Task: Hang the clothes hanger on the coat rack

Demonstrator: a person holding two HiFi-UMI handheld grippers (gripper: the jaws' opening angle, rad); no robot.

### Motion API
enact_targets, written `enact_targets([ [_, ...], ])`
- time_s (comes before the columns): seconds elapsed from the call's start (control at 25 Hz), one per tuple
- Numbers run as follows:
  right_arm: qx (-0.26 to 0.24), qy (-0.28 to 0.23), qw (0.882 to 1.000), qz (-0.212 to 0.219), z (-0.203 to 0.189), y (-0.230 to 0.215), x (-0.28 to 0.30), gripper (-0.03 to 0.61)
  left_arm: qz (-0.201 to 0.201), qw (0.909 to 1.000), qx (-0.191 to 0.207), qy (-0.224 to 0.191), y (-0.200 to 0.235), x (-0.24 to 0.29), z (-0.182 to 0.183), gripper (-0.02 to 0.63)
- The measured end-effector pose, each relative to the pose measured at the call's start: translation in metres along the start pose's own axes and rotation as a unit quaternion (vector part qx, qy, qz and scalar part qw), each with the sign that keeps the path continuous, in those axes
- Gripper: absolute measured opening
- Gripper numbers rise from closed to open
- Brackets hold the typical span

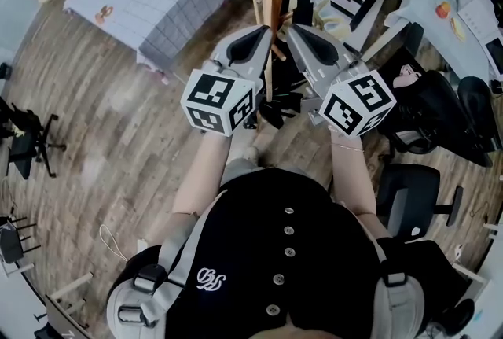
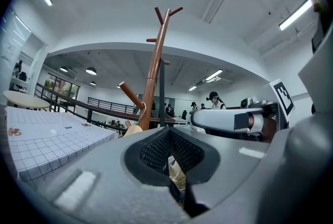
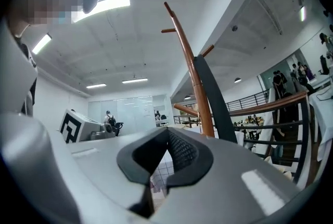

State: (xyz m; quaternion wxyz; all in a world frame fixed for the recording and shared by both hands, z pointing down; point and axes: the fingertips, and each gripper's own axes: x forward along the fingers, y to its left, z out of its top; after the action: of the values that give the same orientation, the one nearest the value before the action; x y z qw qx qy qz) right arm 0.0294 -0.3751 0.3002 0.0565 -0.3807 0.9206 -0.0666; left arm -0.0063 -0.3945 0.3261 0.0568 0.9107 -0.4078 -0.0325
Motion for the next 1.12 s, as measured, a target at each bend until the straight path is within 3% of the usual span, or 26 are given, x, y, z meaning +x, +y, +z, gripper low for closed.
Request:
enact_targets([
  [0.2, -0.03, -0.001, 0.999, 0.019, -0.001, 0.011, -0.003, -0.002, 0.005, 0.9999, 0.0, -0.013, -0.005, -0.004, 0.005, 0.0],
  [0.36, 0.006, -0.011, 0.999, 0.049, -0.004, 0.017, -0.01, -0.002, 0.014, 0.9999, -0.003, -0.005, -0.007, -0.009, -0.004, -0.002],
  [1.12, -0.03, 0.026, 0.998, 0.046, -0.022, 0.016, -0.023, -0.002, 0.014, 0.9997, -0.014, 0.014, -0.026, -0.016, -0.02, -0.002],
])
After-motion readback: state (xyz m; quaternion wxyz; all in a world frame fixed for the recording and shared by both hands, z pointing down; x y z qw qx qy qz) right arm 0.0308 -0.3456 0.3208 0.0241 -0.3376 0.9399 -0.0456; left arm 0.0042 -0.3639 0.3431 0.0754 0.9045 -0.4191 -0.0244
